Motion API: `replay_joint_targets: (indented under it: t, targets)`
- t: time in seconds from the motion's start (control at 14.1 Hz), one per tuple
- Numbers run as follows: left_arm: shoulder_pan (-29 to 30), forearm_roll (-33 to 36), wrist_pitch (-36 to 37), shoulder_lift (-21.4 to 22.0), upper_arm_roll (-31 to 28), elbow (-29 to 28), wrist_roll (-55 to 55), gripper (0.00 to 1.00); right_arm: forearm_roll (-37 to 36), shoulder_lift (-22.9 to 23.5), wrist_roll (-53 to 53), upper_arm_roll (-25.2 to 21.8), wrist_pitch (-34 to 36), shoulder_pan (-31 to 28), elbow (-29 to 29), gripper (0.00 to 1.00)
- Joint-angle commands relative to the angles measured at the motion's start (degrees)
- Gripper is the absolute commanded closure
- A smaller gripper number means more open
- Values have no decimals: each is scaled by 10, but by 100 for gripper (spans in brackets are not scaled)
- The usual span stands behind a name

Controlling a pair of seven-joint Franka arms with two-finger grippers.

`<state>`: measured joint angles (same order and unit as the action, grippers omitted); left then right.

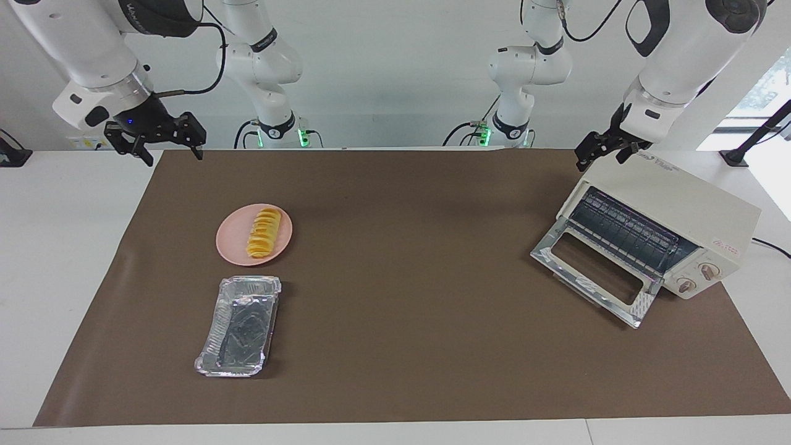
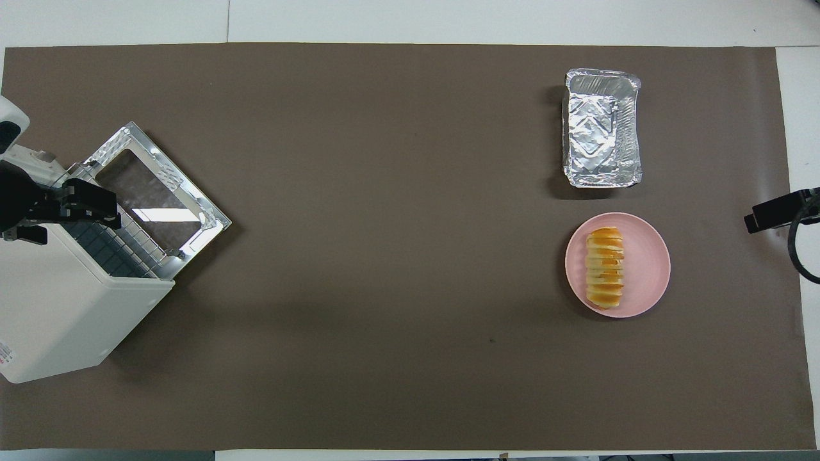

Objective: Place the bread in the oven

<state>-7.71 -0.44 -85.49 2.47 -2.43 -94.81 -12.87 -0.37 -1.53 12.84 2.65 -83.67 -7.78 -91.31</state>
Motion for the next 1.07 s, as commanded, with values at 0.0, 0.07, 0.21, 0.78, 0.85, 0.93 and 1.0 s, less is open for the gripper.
replay_joint_targets:
  t: [0.0,0.07,0.21,0.78,0.85,0.93,1.0]
  targets:
    - [8,-10,2,13,2,-9,2,0,0,-5,-8,8,-5,-9,-3,0]
    - [8,-10,2,12,2,-9,2,0,1,-5,-8,8,-5,-9,-3,0]
    - [8,-10,2,13,2,-9,2,0,1,-5,-7,7,-5,-9,-3,0]
    - [8,-10,2,12,2,-9,2,0,1,-63,0,9,-56,0,-130,0]
    - [8,-10,2,12,2,-9,2,0,2,-87,-10,9,-96,1,-182,0]
    - [8,-10,2,13,2,-9,2,0,3,-114,-25,11,-136,3,-241,0]
    - [8,-10,2,13,2,-8,2,0,4,-135,-42,15,-175,5,-292,0]
